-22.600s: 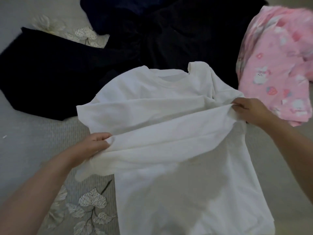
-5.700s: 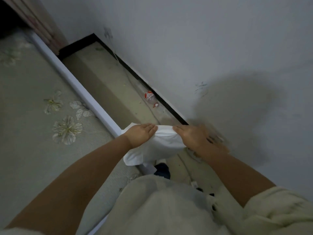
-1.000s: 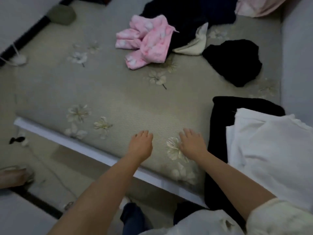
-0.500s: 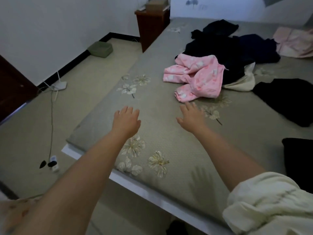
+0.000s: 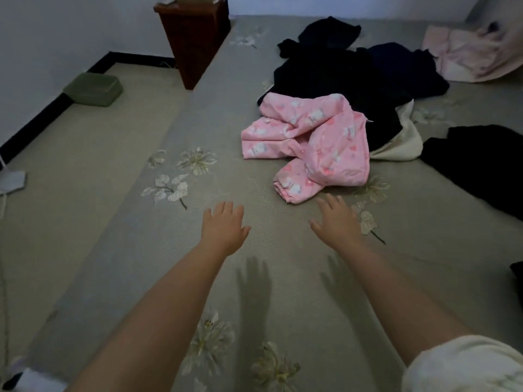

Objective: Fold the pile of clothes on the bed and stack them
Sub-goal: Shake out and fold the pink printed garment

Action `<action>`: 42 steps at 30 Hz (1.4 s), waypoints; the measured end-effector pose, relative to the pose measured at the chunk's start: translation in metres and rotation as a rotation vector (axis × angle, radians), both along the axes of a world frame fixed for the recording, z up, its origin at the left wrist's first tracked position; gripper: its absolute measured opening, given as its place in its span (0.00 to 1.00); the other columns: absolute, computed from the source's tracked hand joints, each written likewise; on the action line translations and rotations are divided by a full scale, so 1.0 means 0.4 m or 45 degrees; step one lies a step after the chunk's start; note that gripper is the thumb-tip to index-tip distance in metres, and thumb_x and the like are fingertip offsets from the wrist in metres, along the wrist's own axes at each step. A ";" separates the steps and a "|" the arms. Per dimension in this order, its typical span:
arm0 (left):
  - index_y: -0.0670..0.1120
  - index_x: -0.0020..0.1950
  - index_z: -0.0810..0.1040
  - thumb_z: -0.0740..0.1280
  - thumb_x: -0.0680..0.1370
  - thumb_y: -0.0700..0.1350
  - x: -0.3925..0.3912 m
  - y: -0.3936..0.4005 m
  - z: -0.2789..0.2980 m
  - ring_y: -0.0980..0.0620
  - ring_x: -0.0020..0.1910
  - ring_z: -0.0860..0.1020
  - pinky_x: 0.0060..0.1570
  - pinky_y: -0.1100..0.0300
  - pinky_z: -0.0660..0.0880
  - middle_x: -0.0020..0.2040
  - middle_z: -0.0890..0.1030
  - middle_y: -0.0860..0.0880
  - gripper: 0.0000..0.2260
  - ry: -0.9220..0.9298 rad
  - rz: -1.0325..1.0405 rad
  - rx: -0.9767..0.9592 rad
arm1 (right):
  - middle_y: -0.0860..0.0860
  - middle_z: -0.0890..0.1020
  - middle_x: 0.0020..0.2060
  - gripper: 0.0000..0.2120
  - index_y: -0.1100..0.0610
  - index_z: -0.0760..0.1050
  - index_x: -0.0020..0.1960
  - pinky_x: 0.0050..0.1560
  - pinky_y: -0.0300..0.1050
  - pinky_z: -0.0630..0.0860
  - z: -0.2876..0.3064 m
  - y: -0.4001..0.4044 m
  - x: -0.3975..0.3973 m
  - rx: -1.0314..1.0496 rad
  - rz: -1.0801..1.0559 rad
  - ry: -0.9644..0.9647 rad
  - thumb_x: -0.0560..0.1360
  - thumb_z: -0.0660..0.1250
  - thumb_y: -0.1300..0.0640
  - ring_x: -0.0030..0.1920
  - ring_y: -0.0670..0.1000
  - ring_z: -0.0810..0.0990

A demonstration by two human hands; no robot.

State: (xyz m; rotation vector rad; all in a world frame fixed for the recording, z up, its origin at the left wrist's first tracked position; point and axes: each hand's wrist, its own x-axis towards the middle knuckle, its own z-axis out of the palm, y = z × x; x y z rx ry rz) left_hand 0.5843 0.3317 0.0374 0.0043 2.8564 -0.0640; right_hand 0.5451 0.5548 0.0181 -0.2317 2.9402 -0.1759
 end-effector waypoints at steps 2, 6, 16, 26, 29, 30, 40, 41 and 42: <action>0.46 0.72 0.58 0.55 0.79 0.56 -0.084 -0.011 -0.073 0.48 0.71 0.59 0.68 0.48 0.58 0.71 0.63 0.45 0.25 0.005 -0.021 0.025 | 0.53 0.62 0.72 0.27 0.56 0.62 0.71 0.68 0.54 0.58 -0.048 0.004 -0.071 0.005 -0.052 0.006 0.75 0.62 0.47 0.72 0.54 0.58; 0.46 0.71 0.60 0.56 0.78 0.56 -0.227 -0.023 -0.262 0.49 0.70 0.60 0.66 0.50 0.59 0.70 0.65 0.46 0.24 0.022 -0.041 0.099 | 0.55 0.64 0.71 0.28 0.58 0.63 0.71 0.69 0.52 0.59 -0.163 0.022 -0.207 0.002 -0.121 0.036 0.75 0.63 0.48 0.72 0.54 0.60; 0.40 0.73 0.60 0.46 0.74 0.61 -0.347 -0.011 -0.624 0.41 0.74 0.56 0.70 0.47 0.51 0.74 0.58 0.38 0.35 0.038 -0.013 0.367 | 0.57 0.57 0.73 0.36 0.58 0.56 0.73 0.70 0.56 0.57 -0.368 0.060 -0.473 0.109 -0.224 0.159 0.72 0.67 0.45 0.73 0.57 0.55; 0.39 0.71 0.65 0.45 0.71 0.61 -0.353 -0.009 -0.633 0.41 0.73 0.57 0.70 0.46 0.50 0.73 0.61 0.38 0.36 0.077 0.014 0.427 | 0.66 0.79 0.37 0.12 0.71 0.78 0.40 0.42 0.53 0.66 -0.476 0.029 -0.493 -0.184 -0.136 0.331 0.73 0.64 0.61 0.41 0.63 0.77; 0.40 0.72 0.62 0.43 0.69 0.62 -0.355 -0.011 -0.638 0.43 0.74 0.55 0.71 0.49 0.47 0.74 0.58 0.39 0.38 0.099 0.027 0.398 | 0.65 0.76 0.26 0.11 0.71 0.74 0.29 0.33 0.51 0.69 -0.475 0.041 -0.401 -0.283 -0.001 0.325 0.68 0.68 0.66 0.29 0.62 0.75; 0.40 0.72 0.62 0.42 0.69 0.62 -0.353 -0.011 -0.641 0.43 0.74 0.54 0.71 0.49 0.46 0.74 0.58 0.40 0.39 0.100 0.019 0.383 | 0.65 0.75 0.25 0.11 0.70 0.73 0.29 0.32 0.50 0.69 -0.478 0.051 -0.364 -0.295 0.015 0.289 0.67 0.68 0.67 0.28 0.62 0.75; 0.38 0.74 0.53 0.48 0.74 0.54 -0.110 -0.006 -0.620 0.44 0.75 0.51 0.71 0.51 0.46 0.75 0.53 0.40 0.32 -0.042 0.055 0.328 | 0.66 0.76 0.27 0.10 0.70 0.73 0.30 0.30 0.51 0.69 -0.497 0.107 0.012 -0.246 -0.081 0.183 0.68 0.68 0.67 0.29 0.64 0.76; 0.38 0.75 0.51 0.48 0.75 0.54 -0.045 -0.004 -0.608 0.45 0.75 0.50 0.71 0.52 0.44 0.76 0.51 0.40 0.31 -0.115 0.075 0.324 | 0.67 0.78 0.32 0.10 0.71 0.75 0.35 0.34 0.53 0.68 -0.490 0.106 0.041 -0.202 -0.123 0.140 0.72 0.66 0.65 0.34 0.65 0.77; 0.39 0.75 0.51 0.49 0.78 0.54 0.018 -0.002 -0.595 0.46 0.75 0.48 0.71 0.53 0.42 0.76 0.49 0.41 0.30 -0.182 0.076 0.319 | 0.68 0.78 0.37 0.12 0.71 0.76 0.40 0.38 0.54 0.65 -0.482 0.103 0.069 -0.164 -0.163 0.077 0.75 0.64 0.62 0.39 0.65 0.77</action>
